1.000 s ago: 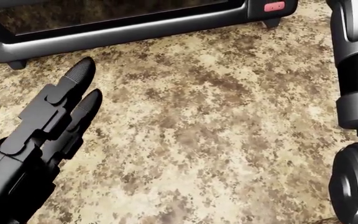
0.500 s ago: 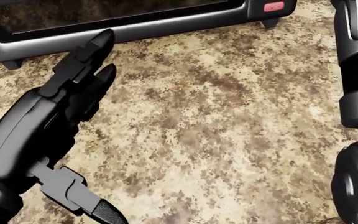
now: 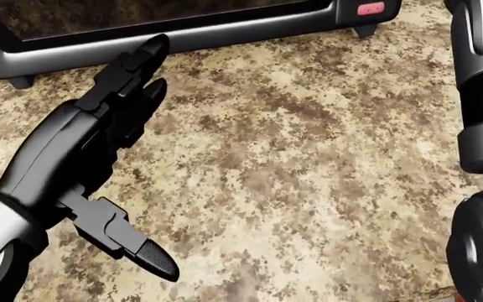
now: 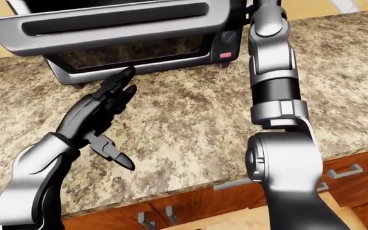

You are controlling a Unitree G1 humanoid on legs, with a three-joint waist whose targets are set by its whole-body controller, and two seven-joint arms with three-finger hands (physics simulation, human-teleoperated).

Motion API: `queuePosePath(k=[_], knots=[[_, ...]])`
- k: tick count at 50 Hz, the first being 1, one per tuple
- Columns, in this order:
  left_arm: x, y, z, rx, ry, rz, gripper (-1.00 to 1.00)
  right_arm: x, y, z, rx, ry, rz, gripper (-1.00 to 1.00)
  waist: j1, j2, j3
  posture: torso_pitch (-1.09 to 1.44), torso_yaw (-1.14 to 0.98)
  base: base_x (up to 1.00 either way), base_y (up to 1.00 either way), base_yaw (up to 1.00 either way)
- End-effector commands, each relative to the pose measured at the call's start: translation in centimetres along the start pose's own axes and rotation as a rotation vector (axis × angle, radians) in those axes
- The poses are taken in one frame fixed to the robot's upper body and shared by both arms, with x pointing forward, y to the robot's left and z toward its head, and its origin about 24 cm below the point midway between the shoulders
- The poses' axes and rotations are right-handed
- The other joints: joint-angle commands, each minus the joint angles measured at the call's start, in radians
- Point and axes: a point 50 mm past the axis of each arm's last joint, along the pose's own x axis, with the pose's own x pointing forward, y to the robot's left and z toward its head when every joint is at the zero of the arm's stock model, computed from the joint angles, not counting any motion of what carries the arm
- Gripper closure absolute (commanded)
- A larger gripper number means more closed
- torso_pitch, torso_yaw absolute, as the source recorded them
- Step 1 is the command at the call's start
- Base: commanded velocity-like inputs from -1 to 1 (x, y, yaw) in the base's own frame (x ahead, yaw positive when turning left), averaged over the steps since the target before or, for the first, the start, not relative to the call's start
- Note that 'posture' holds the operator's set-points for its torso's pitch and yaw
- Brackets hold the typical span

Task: Close the toaster oven door.

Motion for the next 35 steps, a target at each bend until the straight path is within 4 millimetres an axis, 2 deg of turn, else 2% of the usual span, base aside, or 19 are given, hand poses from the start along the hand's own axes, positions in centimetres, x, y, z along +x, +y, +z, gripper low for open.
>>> queuePosePath(k=[1,7,21,23,35], knots=[[-0.1,0.7,1.3,0.05,-0.065,0.025,-1.0,-0.8,0.2,9.0,0.087,-0.378,0.035,-1.0,0.016,-0.027,-0.062,0.0,0.0,0.0,0.0,0.0],[0.3,1.6,1.6,0.055,-0.064,0.038,-1.0,-0.8,0.2,9.2,0.089,-0.38,0.036,-1.0,0.018,-0.027,-0.062,0.0,0.0,0.0,0.0,0.0],[0.4,1.8,5.1,0.006,-0.091,0.04,-1.0,-0.7,0.2,9.2,0.088,-0.381,0.035,-1.0,0.014,-0.025,-0.071,0.0,0.0,0.0,0.0,0.0],[0.5,1.9,5.4,0.003,-0.093,0.04,-1.0,-0.7,0.2,9.3,0.088,-0.381,0.036,-1.0,0.014,-0.026,-0.067,0.0,0.0,0.0,0.0,0.0],[2.3,3.7,5.9,0.013,-0.089,0.067,-1.0,-0.7,0.3,9.3,0.088,-0.382,0.038,-1.0,0.023,-0.032,-0.064,0.0,0.0,0.0,0.0,0.0]])
